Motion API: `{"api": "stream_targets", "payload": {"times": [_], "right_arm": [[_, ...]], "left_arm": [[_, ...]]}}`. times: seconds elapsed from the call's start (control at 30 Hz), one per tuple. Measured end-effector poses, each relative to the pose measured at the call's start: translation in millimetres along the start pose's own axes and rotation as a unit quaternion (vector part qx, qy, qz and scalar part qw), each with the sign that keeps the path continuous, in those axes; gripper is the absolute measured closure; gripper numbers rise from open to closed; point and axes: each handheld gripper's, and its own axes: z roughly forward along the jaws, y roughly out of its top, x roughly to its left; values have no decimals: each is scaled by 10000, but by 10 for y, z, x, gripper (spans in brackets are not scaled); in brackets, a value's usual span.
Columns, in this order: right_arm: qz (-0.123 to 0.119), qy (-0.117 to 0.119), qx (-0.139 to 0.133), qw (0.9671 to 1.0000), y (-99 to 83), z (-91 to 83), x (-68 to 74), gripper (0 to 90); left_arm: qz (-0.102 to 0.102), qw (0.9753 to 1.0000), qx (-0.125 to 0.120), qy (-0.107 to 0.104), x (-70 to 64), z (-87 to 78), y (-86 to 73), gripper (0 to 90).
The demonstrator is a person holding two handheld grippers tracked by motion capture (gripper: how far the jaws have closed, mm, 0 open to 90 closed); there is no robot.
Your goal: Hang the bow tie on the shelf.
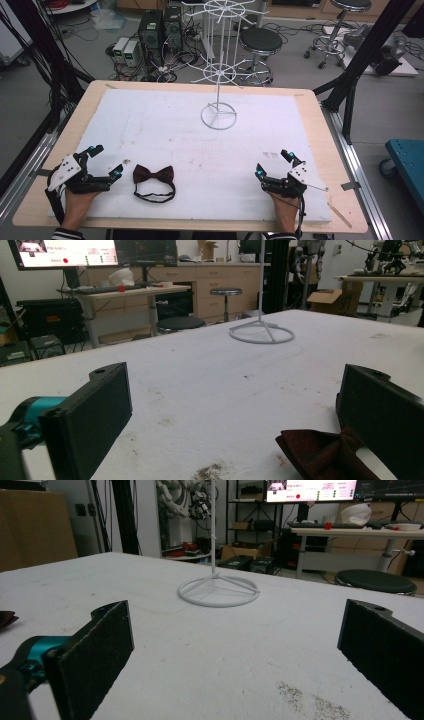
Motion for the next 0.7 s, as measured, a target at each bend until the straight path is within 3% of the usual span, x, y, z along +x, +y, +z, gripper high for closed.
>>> {"api": "stream_targets", "payload": {"times": [0.43,0.7], "right_arm": [[-26,-19,0,10000,0,3,1,6],[-30,-41,7,10000,0,4,3,7]], "left_arm": [[23,10000,30,-49,0,5,5,17],[-21,9997,-63,-236,28,-10,48,17]]}}
